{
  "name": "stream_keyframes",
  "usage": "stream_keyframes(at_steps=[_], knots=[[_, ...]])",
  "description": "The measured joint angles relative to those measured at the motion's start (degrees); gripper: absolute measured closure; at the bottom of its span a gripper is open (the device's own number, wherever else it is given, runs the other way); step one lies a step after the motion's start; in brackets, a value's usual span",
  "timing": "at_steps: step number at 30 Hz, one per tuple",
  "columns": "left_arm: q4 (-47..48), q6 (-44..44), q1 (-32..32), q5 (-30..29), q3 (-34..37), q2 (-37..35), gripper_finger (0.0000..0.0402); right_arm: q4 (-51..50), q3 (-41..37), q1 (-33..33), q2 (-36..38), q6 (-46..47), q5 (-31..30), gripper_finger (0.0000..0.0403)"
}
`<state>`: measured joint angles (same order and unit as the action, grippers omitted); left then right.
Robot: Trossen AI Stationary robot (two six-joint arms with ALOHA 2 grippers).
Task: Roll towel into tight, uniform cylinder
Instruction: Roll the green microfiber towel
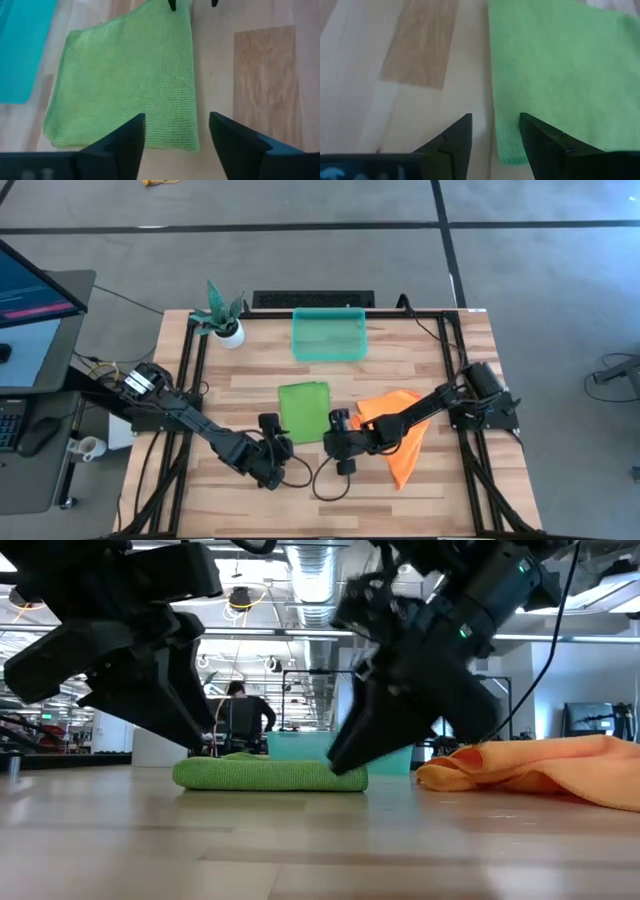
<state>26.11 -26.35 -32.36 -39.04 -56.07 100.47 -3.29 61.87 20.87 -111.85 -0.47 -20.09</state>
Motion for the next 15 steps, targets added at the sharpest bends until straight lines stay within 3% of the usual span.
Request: stream_keyframes(at_steps=[10,15], knots=[[-0.6,-0.3,1.3,1.3,1.7,0.0,0.0156,0.1,0.0,-0.9,-1.8,1.9,-1.0,0.0226],[-7.8,1.3,1.7,3.8,5.2,0.0,0.0156,0.2,0.1,-0.7,-1.8,1.9,-1.0,0.0227]])
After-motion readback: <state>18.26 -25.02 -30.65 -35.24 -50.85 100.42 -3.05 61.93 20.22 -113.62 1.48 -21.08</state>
